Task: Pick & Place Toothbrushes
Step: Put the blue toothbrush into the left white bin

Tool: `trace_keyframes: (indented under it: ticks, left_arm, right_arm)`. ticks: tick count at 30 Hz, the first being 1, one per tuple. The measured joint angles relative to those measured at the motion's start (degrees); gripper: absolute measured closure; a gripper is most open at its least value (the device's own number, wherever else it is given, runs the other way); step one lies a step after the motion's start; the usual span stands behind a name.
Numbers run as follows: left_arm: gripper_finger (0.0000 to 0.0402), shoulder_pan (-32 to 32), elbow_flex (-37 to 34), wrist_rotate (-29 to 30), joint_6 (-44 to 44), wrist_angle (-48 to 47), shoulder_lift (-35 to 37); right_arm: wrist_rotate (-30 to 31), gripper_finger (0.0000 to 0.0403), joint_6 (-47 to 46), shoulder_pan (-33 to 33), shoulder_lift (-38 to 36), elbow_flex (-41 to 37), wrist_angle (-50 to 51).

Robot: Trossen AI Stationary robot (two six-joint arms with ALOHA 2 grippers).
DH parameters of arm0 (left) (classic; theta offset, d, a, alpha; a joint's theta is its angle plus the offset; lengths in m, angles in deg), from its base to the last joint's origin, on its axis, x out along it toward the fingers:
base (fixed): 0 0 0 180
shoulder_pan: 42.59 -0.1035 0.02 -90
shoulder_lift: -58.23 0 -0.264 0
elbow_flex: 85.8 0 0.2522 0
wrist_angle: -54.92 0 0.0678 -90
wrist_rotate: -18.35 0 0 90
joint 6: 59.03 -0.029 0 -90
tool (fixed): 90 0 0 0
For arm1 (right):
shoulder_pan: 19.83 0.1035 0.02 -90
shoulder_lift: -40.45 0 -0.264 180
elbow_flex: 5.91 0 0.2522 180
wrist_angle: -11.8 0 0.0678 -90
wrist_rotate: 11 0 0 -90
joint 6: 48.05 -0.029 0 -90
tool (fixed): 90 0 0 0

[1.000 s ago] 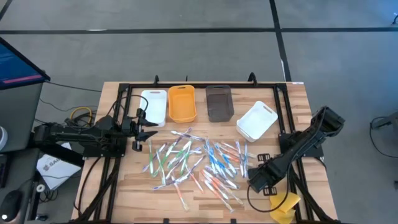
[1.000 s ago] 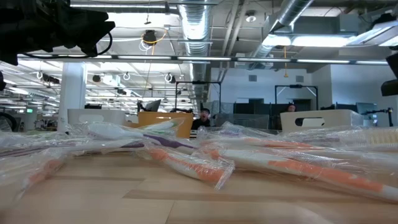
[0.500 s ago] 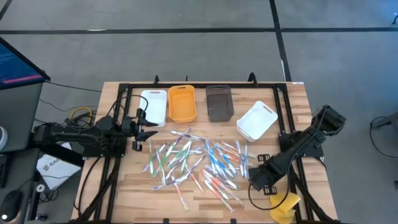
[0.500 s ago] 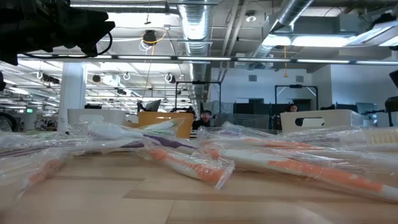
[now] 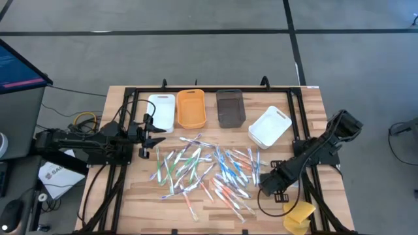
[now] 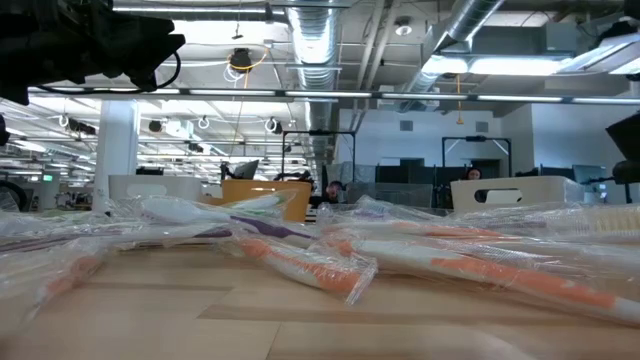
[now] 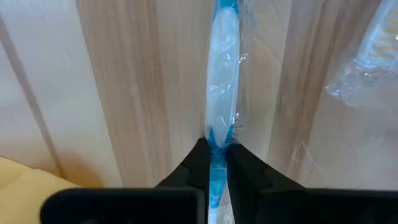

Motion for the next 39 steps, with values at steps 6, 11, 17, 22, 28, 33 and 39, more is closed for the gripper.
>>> trace_keyframes:
  ticks: [6,11,17,22,28,33,39]
  left_arm:
    - [0.027,0.02,0.0,0.0,0.0,0.0,0.0]
    - [0.027,0.02,0.0,-0.02,0.0,0.0,-0.03]
    - [0.027,0.0,0.0,-0.02,0.0,-0.01,-1.26]
    - [0.027,0.0,0.0,-0.2,0.13,-0.02,-1.99]
    - [0.027,0.01,0.0,-0.17,0.02,0.71,-3.28]
    - [0.027,0.0,0.0,-0.13,0.01,2.7,-5.42]
    - [0.027,0.0,0.0,0.06,-0.04,4.8,-7.66]
  right_arm:
    - [-3.41,0.038,-1.95,-1.43,0.31,0.56,1.11]
    - [-3.37,0.038,-2.54,-1.36,0.66,4.2,9.09]
    - [-3.61,0.0382,-2.56,-1.36,0.5,11.5,20.72]
    - [-1.89,0.0383,-2.54,-1.45,0.42,18.11,29.45]
    - [8.98,0.0398,0.7,-3.17,0.37,24.5,30.62]
    - [14.04,0.0399,4.9,-6.11,0.32,26.79,29.41]
    - [16.56,0.0401,8.22,-7.93,0.28,28.27,29.75]
